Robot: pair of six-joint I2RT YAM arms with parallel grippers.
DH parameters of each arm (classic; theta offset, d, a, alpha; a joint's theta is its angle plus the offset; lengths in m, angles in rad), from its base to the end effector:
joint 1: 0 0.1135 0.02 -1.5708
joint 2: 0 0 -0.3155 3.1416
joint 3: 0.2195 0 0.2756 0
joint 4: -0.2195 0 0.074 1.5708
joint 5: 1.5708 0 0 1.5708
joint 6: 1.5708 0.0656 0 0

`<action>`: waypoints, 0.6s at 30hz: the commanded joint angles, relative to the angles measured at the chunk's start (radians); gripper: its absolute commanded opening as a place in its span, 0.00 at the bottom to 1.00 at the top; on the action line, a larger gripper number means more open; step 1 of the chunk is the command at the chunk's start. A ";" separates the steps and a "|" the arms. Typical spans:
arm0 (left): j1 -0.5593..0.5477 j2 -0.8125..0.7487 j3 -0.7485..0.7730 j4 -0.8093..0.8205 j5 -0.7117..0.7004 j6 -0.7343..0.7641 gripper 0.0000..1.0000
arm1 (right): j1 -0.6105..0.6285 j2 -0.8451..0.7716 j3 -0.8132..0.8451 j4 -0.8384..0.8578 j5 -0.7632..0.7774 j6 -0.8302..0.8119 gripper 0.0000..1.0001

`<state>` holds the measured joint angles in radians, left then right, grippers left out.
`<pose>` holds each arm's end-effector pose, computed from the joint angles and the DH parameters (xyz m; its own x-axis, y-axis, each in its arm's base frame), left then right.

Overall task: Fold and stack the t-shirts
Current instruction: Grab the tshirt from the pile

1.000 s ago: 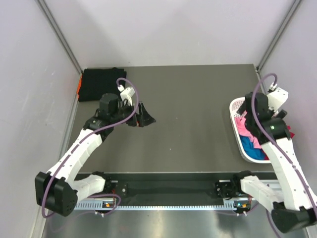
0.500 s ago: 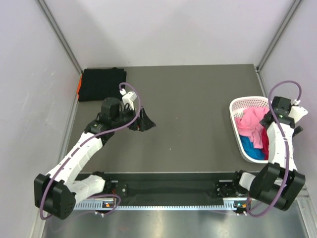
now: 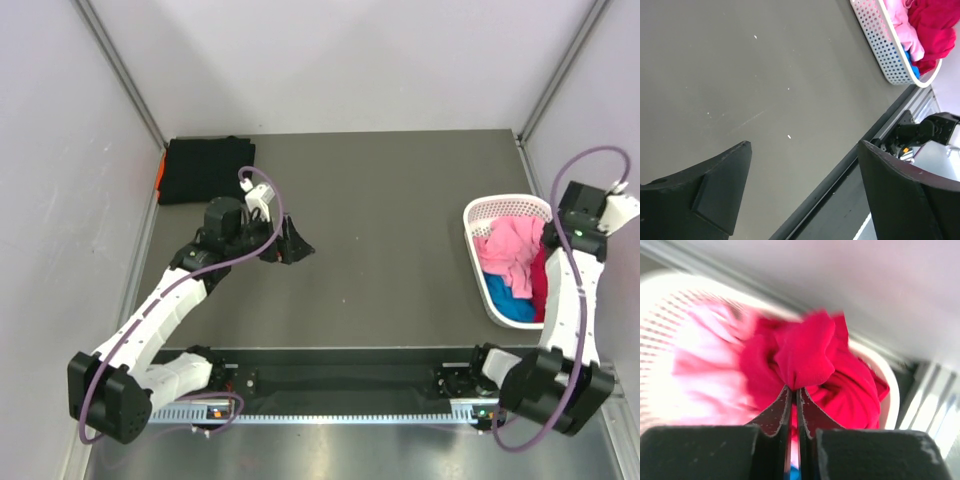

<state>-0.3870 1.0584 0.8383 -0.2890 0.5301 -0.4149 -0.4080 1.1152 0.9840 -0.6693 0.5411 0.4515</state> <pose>0.2236 -0.1269 0.3247 -0.7091 -0.0865 -0.6998 0.4902 0.6528 -0.5775 0.2128 -0.1288 0.3277 -0.3007 0.5374 -0.7879 0.8897 0.4556 -0.0288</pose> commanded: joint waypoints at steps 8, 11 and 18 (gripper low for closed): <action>0.000 -0.028 0.056 0.007 -0.159 -0.081 0.99 | 0.037 -0.227 0.626 -0.047 -0.568 -0.008 0.00; 0.000 -0.046 0.090 -0.035 -0.180 -0.050 0.99 | 0.037 -0.206 0.735 -0.035 -0.804 0.036 0.00; 0.000 -0.141 0.097 -0.070 -0.203 -0.030 0.89 | 0.124 -0.201 0.553 0.193 -1.143 0.262 0.00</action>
<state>-0.3870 0.9672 0.8963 -0.3458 0.3569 -0.4713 -0.3466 0.8799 1.6306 -0.5552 -0.4126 0.5961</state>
